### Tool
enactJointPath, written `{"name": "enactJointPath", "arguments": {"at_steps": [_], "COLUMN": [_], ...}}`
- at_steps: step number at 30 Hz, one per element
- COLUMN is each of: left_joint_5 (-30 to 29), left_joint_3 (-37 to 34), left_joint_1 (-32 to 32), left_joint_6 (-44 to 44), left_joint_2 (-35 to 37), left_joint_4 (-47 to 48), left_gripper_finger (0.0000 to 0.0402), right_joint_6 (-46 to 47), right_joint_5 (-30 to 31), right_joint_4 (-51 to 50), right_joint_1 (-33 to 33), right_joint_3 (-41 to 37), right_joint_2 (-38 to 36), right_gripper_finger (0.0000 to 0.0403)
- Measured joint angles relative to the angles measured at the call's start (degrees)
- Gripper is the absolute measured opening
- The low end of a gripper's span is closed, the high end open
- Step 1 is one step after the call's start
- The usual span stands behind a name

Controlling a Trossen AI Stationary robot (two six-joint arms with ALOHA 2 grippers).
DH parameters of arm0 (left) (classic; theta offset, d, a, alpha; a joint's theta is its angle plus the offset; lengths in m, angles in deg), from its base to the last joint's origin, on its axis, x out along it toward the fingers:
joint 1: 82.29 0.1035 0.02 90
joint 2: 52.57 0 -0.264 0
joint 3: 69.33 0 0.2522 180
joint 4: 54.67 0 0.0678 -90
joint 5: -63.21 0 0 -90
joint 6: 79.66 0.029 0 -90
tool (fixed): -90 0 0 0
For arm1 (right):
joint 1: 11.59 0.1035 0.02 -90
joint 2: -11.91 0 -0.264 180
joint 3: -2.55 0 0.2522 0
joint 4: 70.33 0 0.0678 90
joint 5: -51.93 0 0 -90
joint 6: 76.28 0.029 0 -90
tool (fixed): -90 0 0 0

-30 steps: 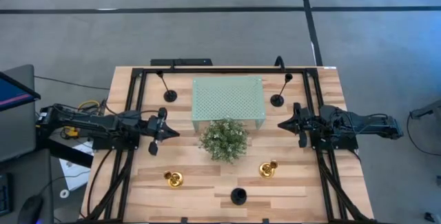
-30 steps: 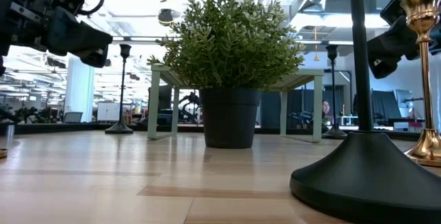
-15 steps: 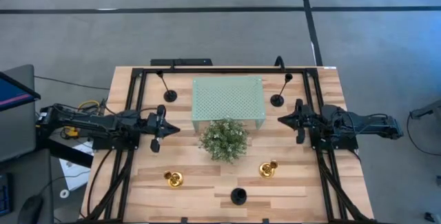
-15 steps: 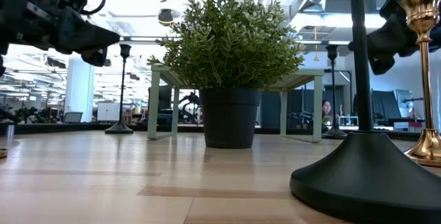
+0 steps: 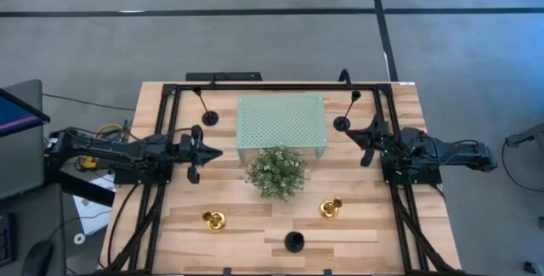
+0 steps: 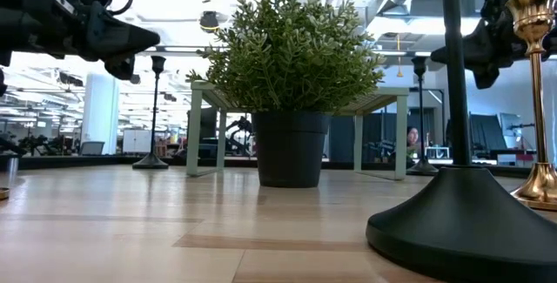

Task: Pick & Place candle stick holders
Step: Put the top left black candle holder on the shelf

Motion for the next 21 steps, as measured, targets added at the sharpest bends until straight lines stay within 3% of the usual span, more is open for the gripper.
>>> {"name": "enactJointPath", "arguments": {"at_steps": [8,14,21], "left_joint_5": [-0.42,-2.18,-23.08], "left_joint_3": [7.6,12.67,12.92], "left_joint_1": [-0.02,-0.02,-0.2], "left_joint_6": [4.11,7.9,6.51], "left_joint_2": [-8.02,-13.14,-12.55], "left_joint_4": [-0.17,0.01,7.97], "left_gripper_finger": [0.0005,0.0005,0.0005], "right_joint_6": [-0.64,-4.79,-5.16], "right_joint_5": [0.27,0.25,0.22], "right_joint_4": [1.97,2.04,1.93], "right_joint_1": [0.0,0.0,0.0], "right_joint_3": [2.27,7.2,9.53], "right_joint_2": [1.81,7.31,13.7], "right_gripper_finger": [0.0,0.0,0.0]}}
